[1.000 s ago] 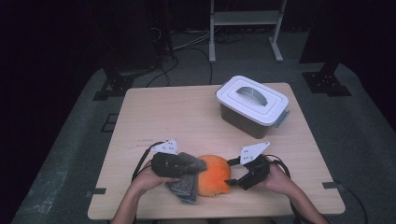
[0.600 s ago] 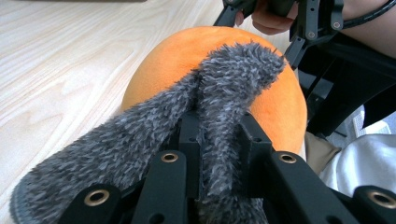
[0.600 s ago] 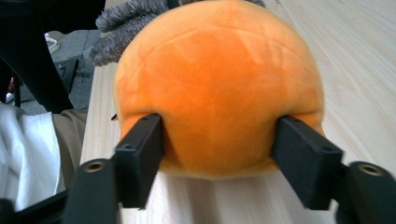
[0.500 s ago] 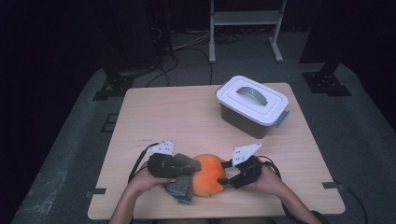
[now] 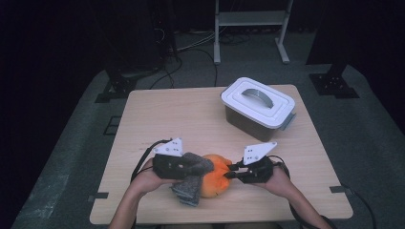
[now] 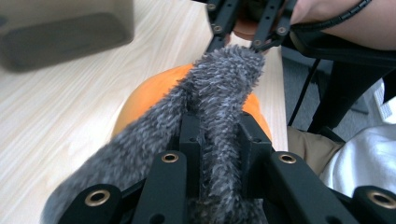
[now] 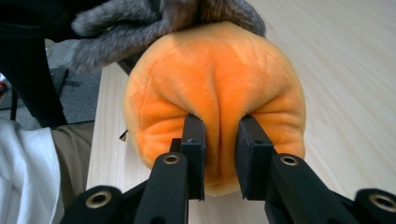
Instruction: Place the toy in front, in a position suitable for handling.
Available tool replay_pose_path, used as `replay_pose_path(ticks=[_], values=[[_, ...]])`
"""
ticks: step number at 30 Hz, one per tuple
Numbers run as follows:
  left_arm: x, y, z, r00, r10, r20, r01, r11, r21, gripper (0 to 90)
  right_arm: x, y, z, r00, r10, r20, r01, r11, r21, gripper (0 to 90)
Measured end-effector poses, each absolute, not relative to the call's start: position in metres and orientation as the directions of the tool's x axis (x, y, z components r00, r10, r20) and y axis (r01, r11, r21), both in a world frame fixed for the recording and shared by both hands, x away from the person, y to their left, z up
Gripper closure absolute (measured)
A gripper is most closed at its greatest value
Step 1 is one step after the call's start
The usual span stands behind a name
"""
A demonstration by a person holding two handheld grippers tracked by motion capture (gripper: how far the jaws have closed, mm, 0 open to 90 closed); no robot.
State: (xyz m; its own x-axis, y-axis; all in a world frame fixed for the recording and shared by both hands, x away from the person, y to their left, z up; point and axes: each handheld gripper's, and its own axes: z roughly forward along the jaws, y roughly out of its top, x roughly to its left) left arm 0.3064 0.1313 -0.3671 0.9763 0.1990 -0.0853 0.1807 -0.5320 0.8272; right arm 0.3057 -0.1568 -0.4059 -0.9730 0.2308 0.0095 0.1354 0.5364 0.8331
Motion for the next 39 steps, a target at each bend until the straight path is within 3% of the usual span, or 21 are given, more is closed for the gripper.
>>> replay_pose_path(ticks=[6, 9, 12, 17, 21, 25, 27, 30, 32, 35, 39], values=[[0.304, 0.120, -0.358, 0.983, 0.168, -0.072, 0.151, -0.524, 0.838, 75.1, 0.305, -0.165, -0.398, -0.970, 0.241, -0.005, 0.130, 0.541, 0.831, 74.4], [0.308, 0.117, -0.370, 0.979, 0.192, -0.066, 0.167, -0.575, 0.801, 75.2, 0.305, -0.162, -0.401, -0.971, 0.238, -0.009, 0.131, 0.565, 0.814, 74.2], [0.316, 0.125, -0.388, 0.970, 0.198, -0.140, 0.226, -0.535, 0.814, 75.6, 0.305, -0.161, -0.404, -0.971, 0.237, -0.011, 0.133, 0.580, 0.804, 72.6], [0.320, 0.136, -0.398, 0.959, 0.225, -0.173, 0.267, -0.512, 0.816, 75.8, 0.306, -0.162, -0.404, -0.971, 0.238, 0.000, 0.137, 0.559, 0.818, 45.2], [0.322, 0.139, -0.398, 0.956, 0.236, -0.176, 0.276, -0.509, 0.815, 75.7, 0.307, -0.162, -0.403, -0.972, 0.237, -0.005, 0.127, 0.540, 0.832, 35.4], [0.324, 0.142, -0.402, 0.951, 0.247, -0.185, 0.289, -0.503, 0.815, 75.7, 0.306, -0.158, -0.406, -0.972, 0.234, -0.023, 0.109, 0.533, 0.839, 32.7], [0.323, 0.141, -0.402, 0.951, 0.251, -0.181, 0.289, -0.510, 0.810, 75.6, 0.305, -0.153, -0.410, -0.971, 0.237, -0.014, 0.115, 0.521, 0.846, 36.8], [0.322, 0.140, -0.400, 0.953, 0.250, -0.169, 0.280, -0.521, 0.806, 75.7, 0.302, -0.147, -0.415, -0.965, 0.263, -0.014, 0.130, 0.520, 0.844, 58.0], [0.321, 0.141, -0.398, 0.957, 0.245, -0.158, 0.268, -0.529, 0.805, 75.6, 0.301, -0.146, -0.412, -0.966, 0.259, -0.024, 0.123, 0.537, 0.834, 67.1], [0.320, 0.143, -0.394, 0.957, 0.245, -0.155, 0.265, -0.526, 0.808, 75.6, 0.303, -0.149, -0.411, -0.964, 0.265, -0.002, 0.142, 0.522, 0.841, 73.2], [0.318, 0.149, -0.384, 0.957, 0.257, -0.133, 0.253, -0.518, 0.818, 75.6, 0.303, -0.151, -0.408, -0.963, 0.270, -0.002, 0.144, 0.516, 0.845, 74.0]])
